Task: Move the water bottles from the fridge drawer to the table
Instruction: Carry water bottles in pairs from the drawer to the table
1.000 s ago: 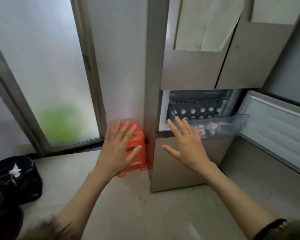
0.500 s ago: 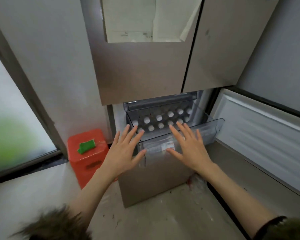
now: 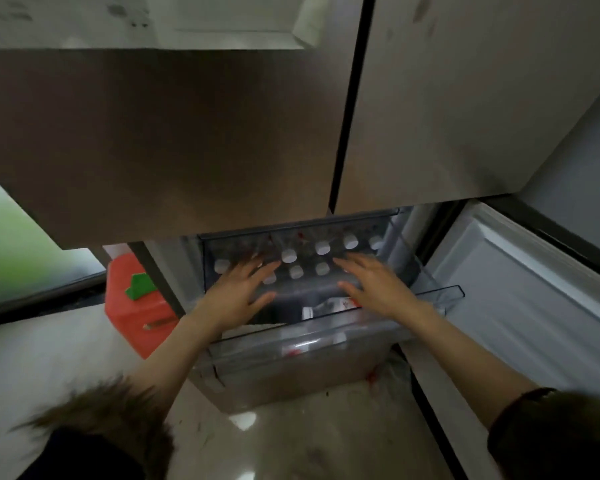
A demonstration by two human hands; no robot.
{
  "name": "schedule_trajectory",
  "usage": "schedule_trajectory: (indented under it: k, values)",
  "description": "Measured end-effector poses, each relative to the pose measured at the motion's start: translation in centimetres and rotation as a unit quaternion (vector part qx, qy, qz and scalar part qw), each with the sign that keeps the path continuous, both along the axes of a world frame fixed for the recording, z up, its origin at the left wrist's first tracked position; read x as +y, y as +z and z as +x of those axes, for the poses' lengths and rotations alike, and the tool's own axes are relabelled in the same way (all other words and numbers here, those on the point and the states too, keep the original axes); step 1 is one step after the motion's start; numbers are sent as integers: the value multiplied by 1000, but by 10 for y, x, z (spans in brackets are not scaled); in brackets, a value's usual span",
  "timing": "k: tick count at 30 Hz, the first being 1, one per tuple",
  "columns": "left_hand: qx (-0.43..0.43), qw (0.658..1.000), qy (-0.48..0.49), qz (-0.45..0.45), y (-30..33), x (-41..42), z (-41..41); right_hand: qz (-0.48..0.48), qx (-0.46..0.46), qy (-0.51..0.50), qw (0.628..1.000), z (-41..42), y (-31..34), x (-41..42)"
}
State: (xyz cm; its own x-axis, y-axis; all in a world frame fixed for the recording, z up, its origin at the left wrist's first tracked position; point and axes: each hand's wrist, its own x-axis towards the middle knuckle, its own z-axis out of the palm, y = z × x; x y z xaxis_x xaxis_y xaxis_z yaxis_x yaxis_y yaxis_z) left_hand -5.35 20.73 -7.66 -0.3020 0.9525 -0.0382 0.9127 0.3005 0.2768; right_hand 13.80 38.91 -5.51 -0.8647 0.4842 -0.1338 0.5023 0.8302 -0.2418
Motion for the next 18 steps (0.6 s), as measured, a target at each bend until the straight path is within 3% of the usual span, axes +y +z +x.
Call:
schedule_trajectory:
  k: [5, 9, 14, 18]
  values:
    - [6, 998, 4, -58, -15, 24, -6, -99, -87, 55, 990, -21, -19, 42]
    - [-5, 995, -1, -98, -24, 38, -2, -214, -183, 72, 957, -36, -33, 55]
    - [-47, 990, 5, -136, -31, 44, -6, -182, -279, 118, 935, -44, -53, 58]
    - [-123, 981, -2, -151, -37, 43, -13, -170, -267, 112, 942, -45, -59, 61]
